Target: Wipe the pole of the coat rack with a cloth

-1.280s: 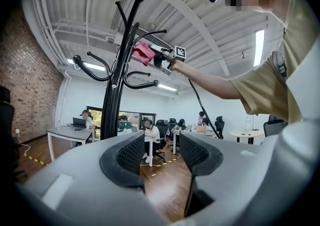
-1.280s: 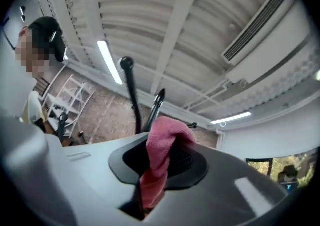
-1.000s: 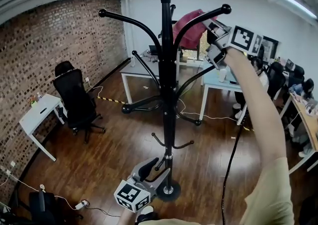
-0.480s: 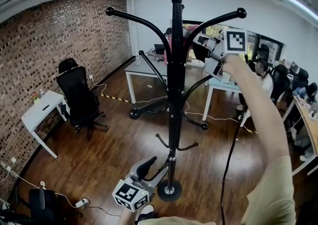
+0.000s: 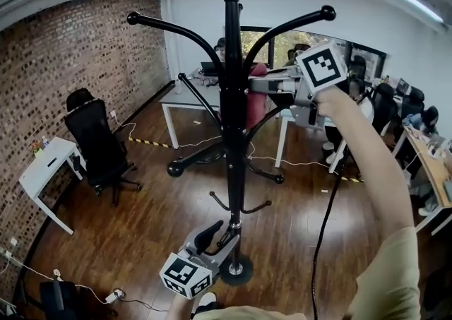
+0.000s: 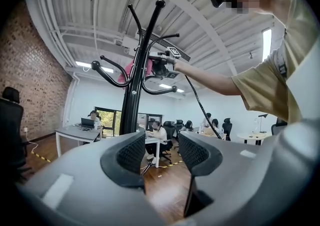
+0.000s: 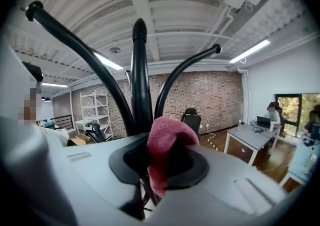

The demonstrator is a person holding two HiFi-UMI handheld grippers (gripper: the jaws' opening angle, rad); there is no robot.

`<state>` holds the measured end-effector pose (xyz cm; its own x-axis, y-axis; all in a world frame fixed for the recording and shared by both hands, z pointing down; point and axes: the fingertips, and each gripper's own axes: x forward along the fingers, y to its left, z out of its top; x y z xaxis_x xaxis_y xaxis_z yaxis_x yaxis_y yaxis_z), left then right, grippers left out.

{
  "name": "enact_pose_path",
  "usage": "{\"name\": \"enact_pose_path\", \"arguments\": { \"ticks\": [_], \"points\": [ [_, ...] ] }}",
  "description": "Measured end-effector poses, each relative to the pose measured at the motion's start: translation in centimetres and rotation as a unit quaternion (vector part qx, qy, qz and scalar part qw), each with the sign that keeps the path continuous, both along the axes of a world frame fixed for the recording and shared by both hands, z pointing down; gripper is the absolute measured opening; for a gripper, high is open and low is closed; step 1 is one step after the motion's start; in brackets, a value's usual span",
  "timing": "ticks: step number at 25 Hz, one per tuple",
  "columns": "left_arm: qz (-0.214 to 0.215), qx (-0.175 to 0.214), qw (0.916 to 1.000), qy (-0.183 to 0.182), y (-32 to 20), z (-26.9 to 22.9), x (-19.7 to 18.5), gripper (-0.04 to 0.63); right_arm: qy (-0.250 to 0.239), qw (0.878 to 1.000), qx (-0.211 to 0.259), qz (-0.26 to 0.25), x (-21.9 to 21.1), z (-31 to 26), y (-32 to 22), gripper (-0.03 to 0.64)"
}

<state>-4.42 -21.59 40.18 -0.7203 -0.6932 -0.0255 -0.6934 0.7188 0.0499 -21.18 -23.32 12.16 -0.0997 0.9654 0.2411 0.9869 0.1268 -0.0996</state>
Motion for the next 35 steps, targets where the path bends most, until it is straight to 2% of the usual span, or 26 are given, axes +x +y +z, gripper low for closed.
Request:
{"name": "enact_pose_path", "arguments": {
  "ticks": [4,6,8,10,14,16,20,24,25,26,27,29,31,32,33,35],
  "points": [
    [0.006,0.0,1.0,0.001,0.1,0.3,-0.2,0.202,0.045,0.998,0.042,-0.003,1.1,2.6,0.0,0.051],
    [0.01,-0.002,0.9999,0.004,0.2,0.3,-0.1,0.202,0.041,0.997,0.07,0.007,1.4,4.2,-0.2,0.051],
    [0.012,-0.003,0.9999,0.008,0.2,0.3,-0.2,0.201,-0.008,0.994,0.109,0.032,1.4,5.6,-0.8,0.052],
    [0.015,-0.003,0.9998,0.011,0.5,0.5,-0.3,0.201,-0.082,0.984,0.145,0.064,1.1,6.4,-1.5,0.052],
    [0.025,0.004,0.9996,0.01,0.7,1.1,-0.5,0.202,-0.178,0.96,0.157,0.146,-0.3,5.7,-4.3,0.052],
    [0.031,0.006,0.9994,0.011,0.7,1.1,-0.6,0.202,-0.227,0.936,0.16,0.216,-1.8,3.9,-7.4,0.052],
    [0.044,0.009,0.9988,0.017,0.6,1.0,-1.0,0.202,-0.321,0.858,0.191,0.353,-4.7,0.3,-14.8,0.052],
    [0.072,0.014,0.9972,0.014,-0.4,1.0,-1.6,0.201,-0.345,0.786,0.264,0.439,-6.8,-0.3,-21.4,0.052],
    [0.08,0.016,0.9966,0.012,-0.6,1.0,-1.7,0.201,-0.342,0.773,0.279,0.456,-7.1,0.3,-23.0,0.052],
    [0.086,0.017,0.9961,0.011,-0.7,0.9,-1.7,0.201,-0.332,0.768,0.283,0.469,-7.1,0.9,-24.4,0.052],
    [0.091,0.017,0.9956,0.011,-0.7,0.8,-1.8,0.201,-0.32,0.77,0.271,0.481,-7.0,1.5,-25.5,0.052],
    [0.098,0.018,0.9949,0.01,-0.5,0.5,-2.1,0.201,-0.298,0.787,0.21,0.498,-5.9,2.3,-26.8,0.052],
    [0.108,0.018,0.994,0.008,-0.5,0.3,-2.5,0.199,-0.291,0.805,0.11,0.506,-3.7,2.8,-27.1,0.052],
    [0.114,0.018,0.9933,0.007,-0.5,0.3,-2.5,0.199,-0.29,0.809,0.054,0.508,-2.1,3.2,-27.0,0.052],
    [0.119,0.016,0.9927,0.004,-0.6,0.4,-2.5,0.198,-0.29,0.81,0.002,0.51,-0.3,3.8,-26.8,0.054],
    [0.123,0.007,0.9924,-0.003,-0.5,0.2,-2.7,0.196,-0.293,0.803,-0.074,0.514,3.2,5.7,-25.6,0.054]
  ]
}}
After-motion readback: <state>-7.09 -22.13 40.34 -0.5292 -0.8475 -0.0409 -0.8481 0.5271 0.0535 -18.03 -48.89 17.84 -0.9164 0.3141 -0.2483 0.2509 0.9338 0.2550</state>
